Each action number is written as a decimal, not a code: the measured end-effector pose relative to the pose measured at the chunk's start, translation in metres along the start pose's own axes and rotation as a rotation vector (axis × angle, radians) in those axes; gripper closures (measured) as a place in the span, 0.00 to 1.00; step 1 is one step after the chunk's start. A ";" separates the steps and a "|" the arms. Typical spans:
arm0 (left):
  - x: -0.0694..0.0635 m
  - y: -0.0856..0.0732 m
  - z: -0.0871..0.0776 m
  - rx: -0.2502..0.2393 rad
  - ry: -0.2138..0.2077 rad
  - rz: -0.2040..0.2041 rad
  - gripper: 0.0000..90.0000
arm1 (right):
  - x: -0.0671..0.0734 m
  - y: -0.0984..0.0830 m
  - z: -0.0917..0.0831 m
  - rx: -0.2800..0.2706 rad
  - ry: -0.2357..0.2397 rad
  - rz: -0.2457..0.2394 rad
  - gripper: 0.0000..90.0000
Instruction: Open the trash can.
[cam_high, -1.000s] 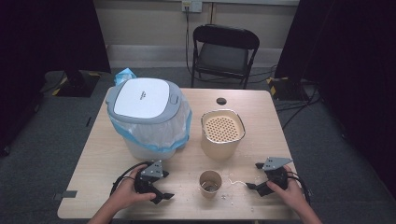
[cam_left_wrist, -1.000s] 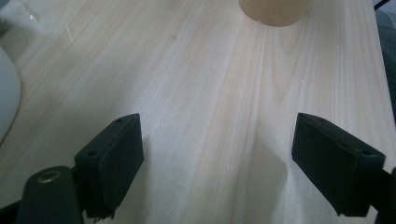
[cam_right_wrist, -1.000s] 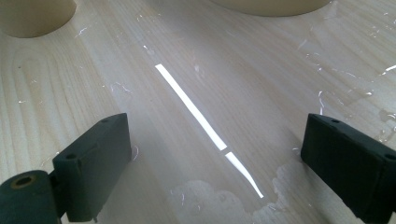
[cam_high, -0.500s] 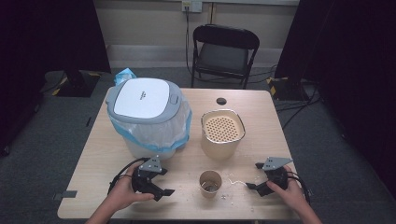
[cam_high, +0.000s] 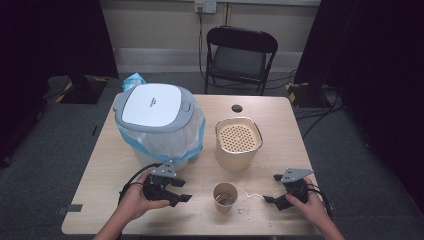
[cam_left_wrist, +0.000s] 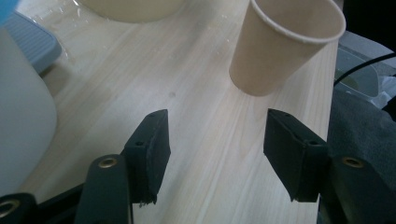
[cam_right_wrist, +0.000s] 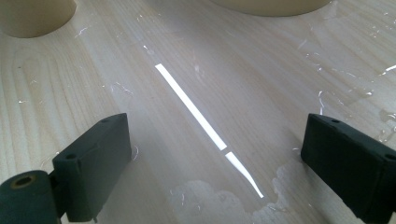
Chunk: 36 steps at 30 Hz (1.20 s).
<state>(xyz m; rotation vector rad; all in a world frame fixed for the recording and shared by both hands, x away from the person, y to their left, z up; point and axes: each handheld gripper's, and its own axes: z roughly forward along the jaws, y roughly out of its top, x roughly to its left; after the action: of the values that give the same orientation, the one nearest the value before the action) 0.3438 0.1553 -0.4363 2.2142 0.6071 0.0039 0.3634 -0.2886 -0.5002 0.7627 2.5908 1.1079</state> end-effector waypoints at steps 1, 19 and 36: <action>0.000 0.000 0.000 0.000 0.000 0.000 0.48 | 0.000 0.000 0.000 0.000 0.000 0.000 0.08; -0.005 0.038 -0.008 -0.023 0.036 -0.037 0.57 | 0.000 0.000 0.000 0.001 0.000 0.001 0.08; -0.014 0.077 -0.008 -0.019 0.053 -0.074 0.70 | 0.000 0.000 0.000 0.000 0.000 0.000 0.08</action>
<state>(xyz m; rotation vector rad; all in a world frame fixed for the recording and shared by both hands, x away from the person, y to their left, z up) 0.3620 0.1127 -0.3725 2.1781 0.7149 0.0295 0.3634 -0.2886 -0.5002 0.7634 2.5910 1.1079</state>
